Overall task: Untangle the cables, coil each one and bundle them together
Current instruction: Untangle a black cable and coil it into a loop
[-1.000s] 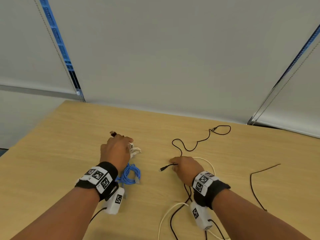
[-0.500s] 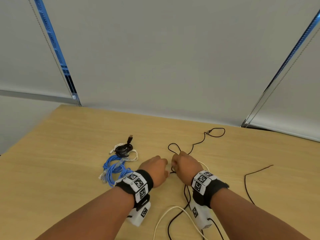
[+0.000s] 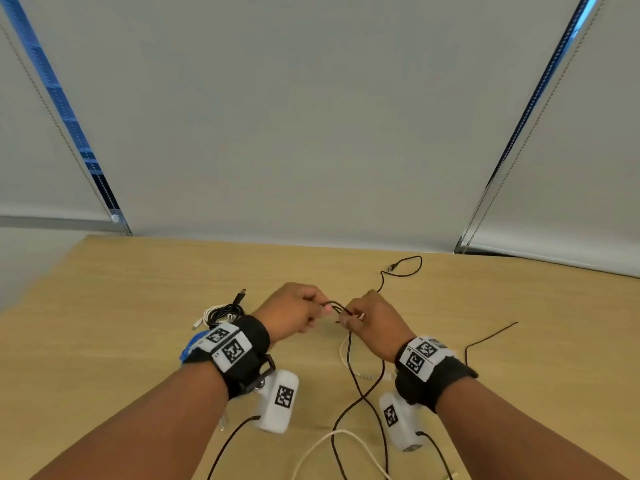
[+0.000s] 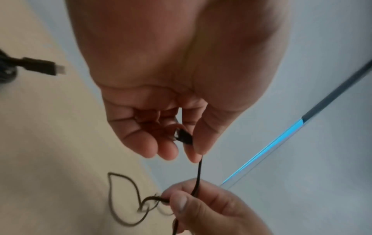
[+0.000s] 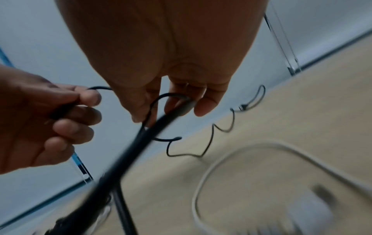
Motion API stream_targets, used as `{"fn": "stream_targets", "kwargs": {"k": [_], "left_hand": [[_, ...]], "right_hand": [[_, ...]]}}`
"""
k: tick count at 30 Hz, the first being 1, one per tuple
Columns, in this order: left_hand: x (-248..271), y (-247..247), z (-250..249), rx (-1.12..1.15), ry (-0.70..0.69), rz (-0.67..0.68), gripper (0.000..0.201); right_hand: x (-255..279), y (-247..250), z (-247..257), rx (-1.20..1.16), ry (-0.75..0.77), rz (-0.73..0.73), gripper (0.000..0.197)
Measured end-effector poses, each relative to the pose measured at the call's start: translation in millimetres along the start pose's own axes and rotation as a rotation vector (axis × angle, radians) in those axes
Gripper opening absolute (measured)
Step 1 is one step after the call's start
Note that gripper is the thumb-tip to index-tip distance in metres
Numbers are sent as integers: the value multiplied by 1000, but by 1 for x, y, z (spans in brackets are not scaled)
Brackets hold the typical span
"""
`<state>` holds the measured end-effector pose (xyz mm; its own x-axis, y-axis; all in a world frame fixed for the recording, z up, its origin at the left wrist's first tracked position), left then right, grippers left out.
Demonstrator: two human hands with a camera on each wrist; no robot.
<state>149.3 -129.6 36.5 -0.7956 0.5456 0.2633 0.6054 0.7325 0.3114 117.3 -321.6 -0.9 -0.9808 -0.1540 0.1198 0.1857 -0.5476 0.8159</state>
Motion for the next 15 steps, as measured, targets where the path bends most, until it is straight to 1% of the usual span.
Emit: {"fn": "stream_targets", "kwargs": {"k": [2, 4, 6, 7, 8, 10, 11, 12, 13, 15], "left_hand": [[8, 12, -18, 93, -61, -36, 15], [14, 17, -34, 158, -135, -38, 22], [20, 19, -47, 231, -220, -46, 25], [22, 20, -53, 288, -262, -67, 24], [24, 22, -58, 374, -302, -94, 23], [27, 32, -66, 590, -365, -136, 23], [29, 38, -69, 651, -380, -145, 23], [30, 43, -70, 636, -379, -151, 23], [32, 47, -70, 539, -362, -153, 22], [34, 49, -65, 259, -305, -102, 20]], "right_hand": [[2, 20, 9, -22, 50, -41, 14], [4, 32, 16, 10, 95, -11, 17], [5, 37, 22, 6, 125, 12, 13], [5, 38, 24, -50, 128, 12, 7], [6, 39, 25, -130, 128, 22, 6], [7, 41, 23, -329, 108, 61, 19], [8, 43, 23, -430, 102, 66, 22], [9, 47, 24, -514, 107, 52, 22], [11, 53, 25, -577, 123, 18, 19], [13, 66, 27, -669, 147, -79, 18]]}}
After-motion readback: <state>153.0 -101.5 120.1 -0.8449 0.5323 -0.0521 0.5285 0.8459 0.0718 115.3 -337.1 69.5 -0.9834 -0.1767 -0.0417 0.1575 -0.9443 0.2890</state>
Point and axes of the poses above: each hand's wrist, its own x-axis away from the middle knuckle, its own y-axis out of the back of the hand, z = x × y, the point moved 2 cm from there along -x, towards the middle knuckle, and after that the axes turned 8 degrees about z, right-handed, at the moved point
